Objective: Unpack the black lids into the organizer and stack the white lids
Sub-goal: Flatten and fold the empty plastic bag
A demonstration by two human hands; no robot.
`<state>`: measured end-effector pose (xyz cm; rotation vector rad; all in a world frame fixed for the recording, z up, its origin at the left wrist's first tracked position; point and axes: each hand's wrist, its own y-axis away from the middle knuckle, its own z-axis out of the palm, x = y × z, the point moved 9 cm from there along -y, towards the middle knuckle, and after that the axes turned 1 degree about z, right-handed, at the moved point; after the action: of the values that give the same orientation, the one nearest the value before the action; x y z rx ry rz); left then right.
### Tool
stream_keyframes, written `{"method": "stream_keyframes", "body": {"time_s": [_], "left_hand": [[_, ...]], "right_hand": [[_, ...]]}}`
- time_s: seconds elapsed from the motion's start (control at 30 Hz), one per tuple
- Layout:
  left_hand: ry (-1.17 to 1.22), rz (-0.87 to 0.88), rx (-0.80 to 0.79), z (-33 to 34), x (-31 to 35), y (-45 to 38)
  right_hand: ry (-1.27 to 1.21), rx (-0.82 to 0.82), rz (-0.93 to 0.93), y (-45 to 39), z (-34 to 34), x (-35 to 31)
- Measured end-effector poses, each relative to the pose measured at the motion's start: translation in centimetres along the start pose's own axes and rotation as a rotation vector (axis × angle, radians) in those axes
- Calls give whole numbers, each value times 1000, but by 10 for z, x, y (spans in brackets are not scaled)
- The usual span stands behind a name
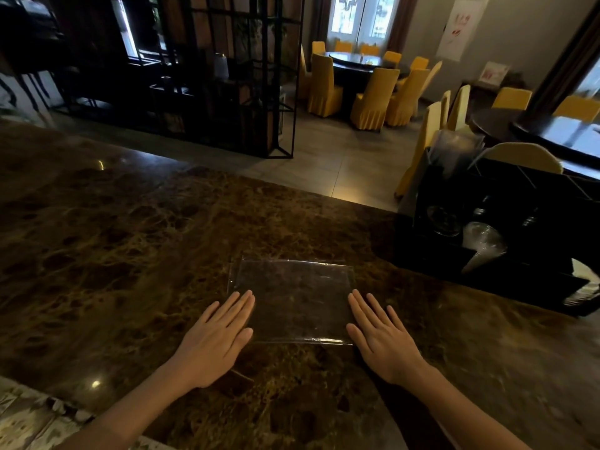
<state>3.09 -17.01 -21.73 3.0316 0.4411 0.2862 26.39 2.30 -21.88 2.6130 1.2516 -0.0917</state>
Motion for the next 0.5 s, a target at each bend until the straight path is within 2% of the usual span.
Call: {"method": "stream_keyframes", "body": {"time_s": [0.1,0.23,0.4,0.5], "left_hand": [[-23,-11,-17,-1,-3,5],[-52,98,62,-12,28,1],[144,223,103,-17,78,-9],[139,225,120,-18,98,-18]], "right_hand": [[-45,4,-21,8,-6,4],[-183,76,-200,23,-21,-9],[-29,273,-312,34,-42,-21],[45,420,-357,37,-58,-29]]}}
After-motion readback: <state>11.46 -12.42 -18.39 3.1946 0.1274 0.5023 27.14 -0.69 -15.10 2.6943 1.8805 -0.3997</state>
